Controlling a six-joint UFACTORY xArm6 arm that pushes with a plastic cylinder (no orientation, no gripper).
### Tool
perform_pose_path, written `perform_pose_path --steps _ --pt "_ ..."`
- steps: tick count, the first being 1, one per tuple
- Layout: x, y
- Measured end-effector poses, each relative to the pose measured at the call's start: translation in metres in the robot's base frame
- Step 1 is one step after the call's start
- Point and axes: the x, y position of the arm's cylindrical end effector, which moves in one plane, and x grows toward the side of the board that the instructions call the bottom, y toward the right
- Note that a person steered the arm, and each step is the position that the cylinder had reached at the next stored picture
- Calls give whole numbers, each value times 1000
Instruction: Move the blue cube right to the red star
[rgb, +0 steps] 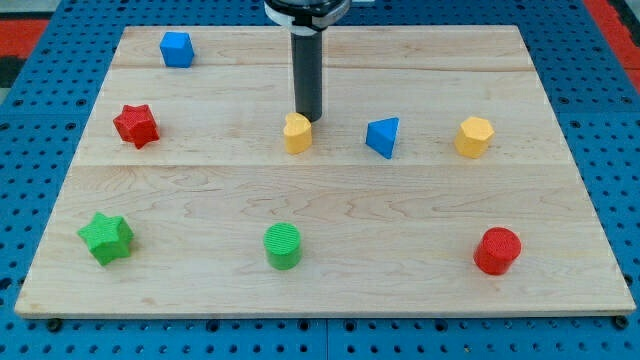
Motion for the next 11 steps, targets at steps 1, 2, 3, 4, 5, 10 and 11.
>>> perform_pose_path --steps 1,2,3,4,5,10,11 --pt "-42 -15" --pt "-87 -58" --pt "-135 -98" --pt "-165 -114" --pt "-150 -171" --pt "-65 -162" --pt "-52 -141"
